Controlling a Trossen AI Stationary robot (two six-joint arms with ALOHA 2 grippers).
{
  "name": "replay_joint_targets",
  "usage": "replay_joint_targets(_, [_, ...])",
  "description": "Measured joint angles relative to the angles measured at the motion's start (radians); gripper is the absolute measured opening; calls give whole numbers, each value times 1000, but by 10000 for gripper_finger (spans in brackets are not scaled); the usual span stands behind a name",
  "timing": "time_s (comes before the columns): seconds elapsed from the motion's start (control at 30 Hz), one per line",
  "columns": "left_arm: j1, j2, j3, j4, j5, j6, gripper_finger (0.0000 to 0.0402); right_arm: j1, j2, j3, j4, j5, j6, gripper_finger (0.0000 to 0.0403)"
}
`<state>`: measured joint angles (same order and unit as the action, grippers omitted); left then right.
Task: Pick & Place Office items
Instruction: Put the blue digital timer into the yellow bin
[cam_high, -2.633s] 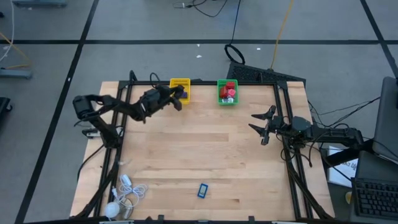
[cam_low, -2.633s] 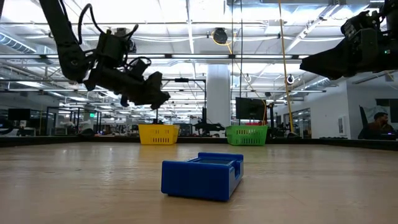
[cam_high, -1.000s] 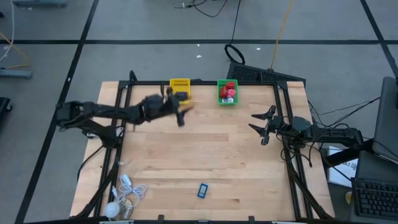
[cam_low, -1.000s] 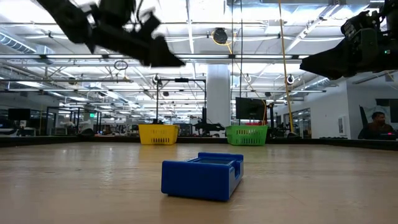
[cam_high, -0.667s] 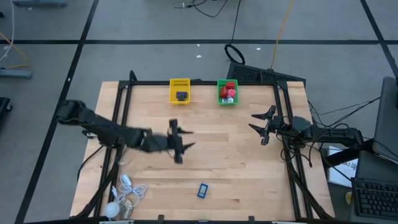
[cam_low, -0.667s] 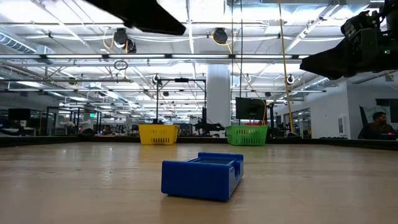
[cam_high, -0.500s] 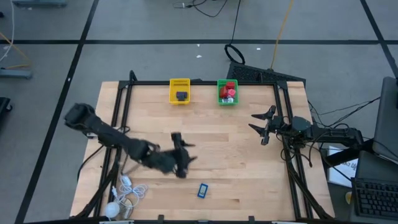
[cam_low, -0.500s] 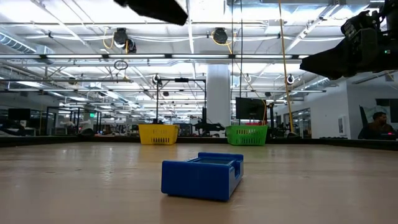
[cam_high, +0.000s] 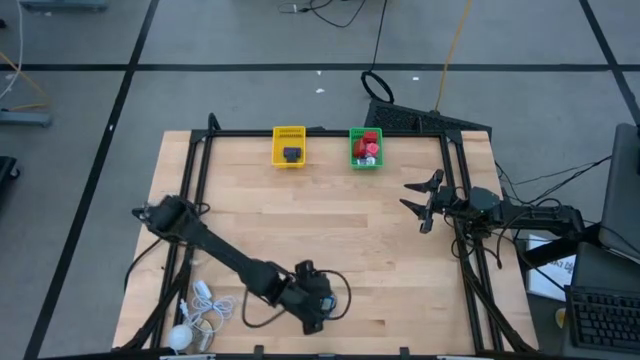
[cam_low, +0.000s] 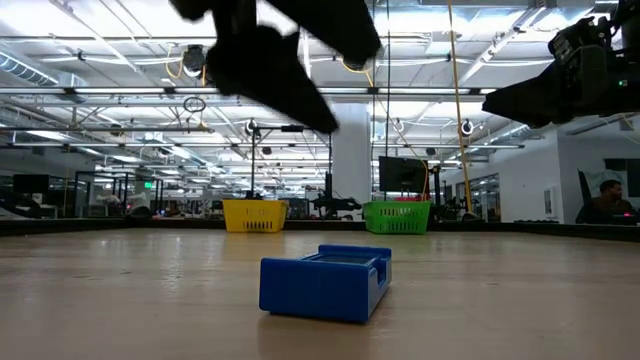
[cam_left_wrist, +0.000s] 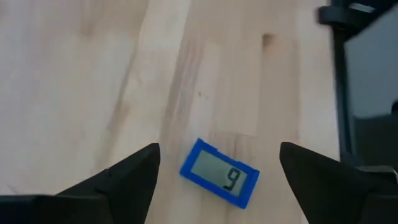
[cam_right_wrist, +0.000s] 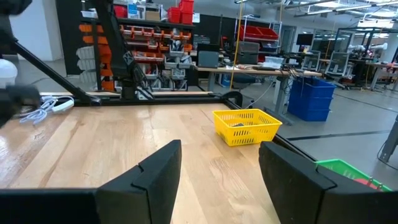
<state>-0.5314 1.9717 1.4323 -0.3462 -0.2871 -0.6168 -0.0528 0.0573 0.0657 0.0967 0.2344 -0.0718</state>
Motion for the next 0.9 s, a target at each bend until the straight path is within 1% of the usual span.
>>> replay_joint_targets(0.2, [-1, 106, 27, 8, 42, -300, 335, 0, 0, 0, 0, 0, 0, 207])
replay_joint_targets(0.43, [-3, 165, 37, 31, 35, -536, 335, 0, 0, 0, 0, 0, 0, 204])
replay_joint_targets(0.6, [-6, 180, 40, -5, 23, -626, 335, 0, 0, 0, 0, 0, 0, 206])
replay_joint_targets(0.8, [-7, 186, 44, -109, 24, -743, 335, 0, 0, 0, -3, 0, 0, 205])
replay_joint_targets(0.9, [-6, 186, 44, -139, 29, -742, 335, 0, 0, 0, -3, 0, 0, 204])
